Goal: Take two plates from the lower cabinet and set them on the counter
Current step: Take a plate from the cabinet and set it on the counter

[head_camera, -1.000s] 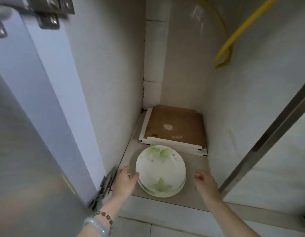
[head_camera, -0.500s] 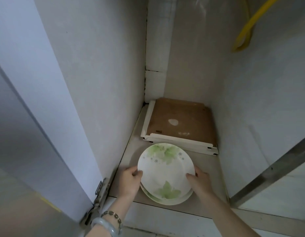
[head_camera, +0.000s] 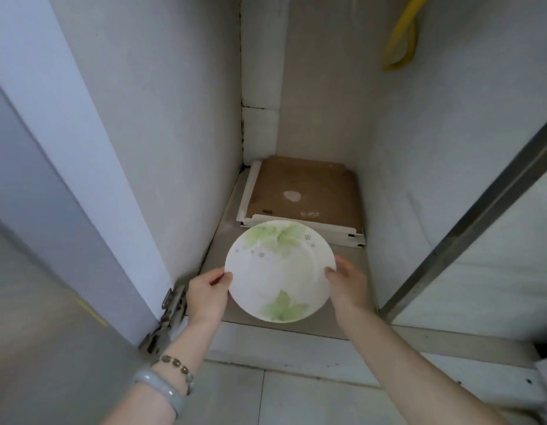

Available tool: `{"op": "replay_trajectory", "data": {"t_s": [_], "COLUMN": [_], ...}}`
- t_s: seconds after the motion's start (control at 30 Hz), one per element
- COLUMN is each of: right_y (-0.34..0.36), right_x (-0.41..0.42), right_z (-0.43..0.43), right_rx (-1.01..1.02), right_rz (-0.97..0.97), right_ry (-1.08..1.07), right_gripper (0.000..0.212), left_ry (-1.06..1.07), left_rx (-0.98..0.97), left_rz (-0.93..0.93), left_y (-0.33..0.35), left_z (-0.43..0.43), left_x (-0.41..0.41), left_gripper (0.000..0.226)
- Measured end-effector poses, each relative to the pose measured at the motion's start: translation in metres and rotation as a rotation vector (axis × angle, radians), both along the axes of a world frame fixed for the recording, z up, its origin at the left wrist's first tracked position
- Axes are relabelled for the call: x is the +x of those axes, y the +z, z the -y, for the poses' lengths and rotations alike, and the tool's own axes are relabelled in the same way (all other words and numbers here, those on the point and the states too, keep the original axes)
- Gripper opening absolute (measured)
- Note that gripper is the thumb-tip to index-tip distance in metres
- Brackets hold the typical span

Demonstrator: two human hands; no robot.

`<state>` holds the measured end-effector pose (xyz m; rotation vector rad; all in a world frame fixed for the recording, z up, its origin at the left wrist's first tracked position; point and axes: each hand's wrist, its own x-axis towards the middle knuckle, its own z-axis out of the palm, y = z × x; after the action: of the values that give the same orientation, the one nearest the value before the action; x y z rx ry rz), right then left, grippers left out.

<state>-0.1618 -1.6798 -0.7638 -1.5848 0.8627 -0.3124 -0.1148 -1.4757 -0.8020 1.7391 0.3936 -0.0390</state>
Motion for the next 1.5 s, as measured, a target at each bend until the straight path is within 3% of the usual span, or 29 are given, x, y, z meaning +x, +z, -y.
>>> {"op": "replay_trajectory", "data": {"t_s": [0.07, 0.23, 0.5, 0.83, 1.03, 1.17, 1.33, 1.5], "right_y": [0.01, 0.03, 0.089, 0.252, 0.361, 0.437, 0.531, 0.604], "right_x": [-0.009, -0.047, -0.142, -0.237, -0.285, -0.31, -0.32, -0.311], "right_z": [0.0, -0.005, -0.022, -0.039, -0.049, -0.059, -0.066, -0.068], "right_rx": [0.047, 0.146, 0.232, 0.179, 0.228, 0.25, 0.294, 0.274], "right_rz": [0.001, 0.008, -0.147, -0.369, -0.463, -0.45, -0.452, -0.421], "right_ry": [-0.034, -0.034, -0.106, -0.041, -0.021, -0.001, 0.059, 0.104], "right_gripper": [0.033, 0.038, 0.037, 0.038, 0.038, 0.034, 0.038, 0.042], "left_ry": [0.02, -0.019, -0.051, -0.161, -0.207, -0.238, -0.257, -0.251], "left_rx": [-0.099, -0.143, -0.023, 0.078, 0.144, 0.089, -0.018, -0.138], "left_rz": [-0.002, 0.0, -0.186, -0.363, -0.395, -0.426, -0.452, -0.458], "left_y": [0.009, 0.041, 0.105, 0.264, 0.372, 0.445, 0.545, 0.622], "left_z": [-0.003, -0.011, -0.022, -0.038, -0.055, -0.068, -0.093, -0.102], "left_x": [-0.012, -0.056, -0.151, -0.24, -0.294, -0.319, -0.328, -0.332], "left_gripper": [0.026, 0.02, 0.018, 0.017, 0.031, 0.032, 0.013, 0.027]}}
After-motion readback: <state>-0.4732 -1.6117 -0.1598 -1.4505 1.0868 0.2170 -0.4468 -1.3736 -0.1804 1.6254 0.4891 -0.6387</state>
